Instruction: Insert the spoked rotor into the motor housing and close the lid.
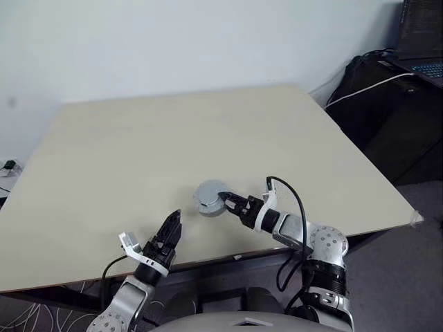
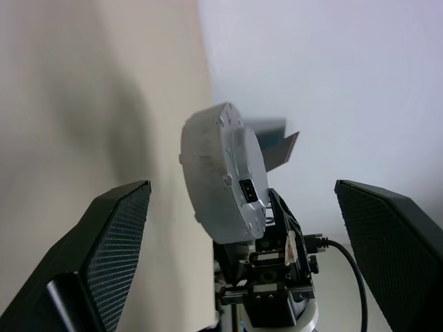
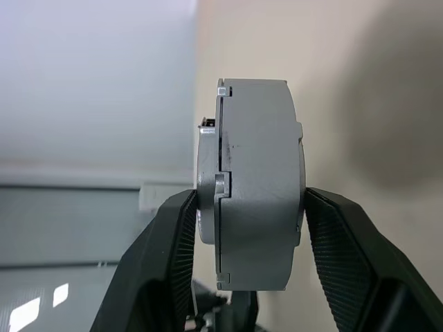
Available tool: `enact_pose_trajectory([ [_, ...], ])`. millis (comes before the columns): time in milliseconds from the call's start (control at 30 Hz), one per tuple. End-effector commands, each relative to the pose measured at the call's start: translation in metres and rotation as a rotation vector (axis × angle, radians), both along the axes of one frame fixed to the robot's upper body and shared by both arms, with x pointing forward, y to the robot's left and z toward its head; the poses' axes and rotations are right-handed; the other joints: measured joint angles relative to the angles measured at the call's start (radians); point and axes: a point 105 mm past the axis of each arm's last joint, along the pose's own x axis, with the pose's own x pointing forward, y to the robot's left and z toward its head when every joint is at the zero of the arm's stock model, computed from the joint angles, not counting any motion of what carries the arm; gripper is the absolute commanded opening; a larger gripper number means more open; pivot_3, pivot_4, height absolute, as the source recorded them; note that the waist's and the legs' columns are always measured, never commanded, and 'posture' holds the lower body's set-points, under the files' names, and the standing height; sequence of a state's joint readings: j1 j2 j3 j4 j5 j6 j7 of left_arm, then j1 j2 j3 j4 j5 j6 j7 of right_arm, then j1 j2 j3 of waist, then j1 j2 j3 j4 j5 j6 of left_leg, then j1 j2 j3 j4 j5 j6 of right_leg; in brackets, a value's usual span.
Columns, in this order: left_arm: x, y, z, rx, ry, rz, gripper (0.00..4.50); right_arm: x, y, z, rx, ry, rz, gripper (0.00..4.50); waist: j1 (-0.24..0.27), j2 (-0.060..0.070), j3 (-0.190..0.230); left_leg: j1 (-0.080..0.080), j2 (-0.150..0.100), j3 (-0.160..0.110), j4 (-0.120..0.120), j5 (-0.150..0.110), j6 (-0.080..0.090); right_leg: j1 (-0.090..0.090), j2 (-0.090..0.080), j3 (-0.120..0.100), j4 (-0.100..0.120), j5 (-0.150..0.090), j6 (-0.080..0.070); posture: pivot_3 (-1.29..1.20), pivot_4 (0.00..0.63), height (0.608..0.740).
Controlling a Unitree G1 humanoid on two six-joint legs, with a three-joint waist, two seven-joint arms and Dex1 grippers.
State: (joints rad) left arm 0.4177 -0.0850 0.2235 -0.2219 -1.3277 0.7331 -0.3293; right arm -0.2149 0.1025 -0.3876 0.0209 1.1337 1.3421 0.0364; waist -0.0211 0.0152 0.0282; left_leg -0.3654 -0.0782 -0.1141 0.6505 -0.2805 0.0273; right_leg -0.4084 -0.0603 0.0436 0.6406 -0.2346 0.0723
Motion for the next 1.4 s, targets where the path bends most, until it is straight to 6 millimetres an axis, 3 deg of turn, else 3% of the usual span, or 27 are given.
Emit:
enact_pose_trajectory([
  [33,0.013,-0.014,0.018,-0.101,-0.08,-0.016,4.5,-0.016,0.04,0.029,0.172,-0.069,0.096,2.15,0.001,0.0,0.0,0.0,0.0,0.0,0.0,0.0,0.0,0.0,0.0,0.0,0.0,0.0,0.0,0.0,0.0,0.74],
  [1133,0.015,-0.031,0.023,-0.158,-0.069,-0.102,4.5,-0.028,0.048,0.036,0.211,-0.071,0.187,2.15,0.001,0.0,0.0,0.001,0.0,0.001,0.001,0.0,0.0,0.001,0.001,0.0,0.0,-0.001,-0.005,0.0,0.0,0.74],
  [1200,0.015,-0.03,0.024,-0.155,-0.07,-0.09,4.13,-0.027,0.047,0.036,0.21,-0.07,0.179,2.15,0.001,0.0,0.0,0.001,0.0,0.001,0.001,0.0,0.0,0.001,0.001,0.0,0.0,-0.002,-0.004,0.0,0.0,0.74],
  [1400,0.013,-0.027,0.026,-0.153,-0.074,-0.059,4.13,-0.022,0.043,0.035,0.209,-0.066,0.145,2.15,0.001,0.0,0.0,0.0,0.0,0.001,0.001,0.0,0.0,0.001,0.001,0.0,0.0,-0.001,-0.005,0.0,0.0,0.74],
])
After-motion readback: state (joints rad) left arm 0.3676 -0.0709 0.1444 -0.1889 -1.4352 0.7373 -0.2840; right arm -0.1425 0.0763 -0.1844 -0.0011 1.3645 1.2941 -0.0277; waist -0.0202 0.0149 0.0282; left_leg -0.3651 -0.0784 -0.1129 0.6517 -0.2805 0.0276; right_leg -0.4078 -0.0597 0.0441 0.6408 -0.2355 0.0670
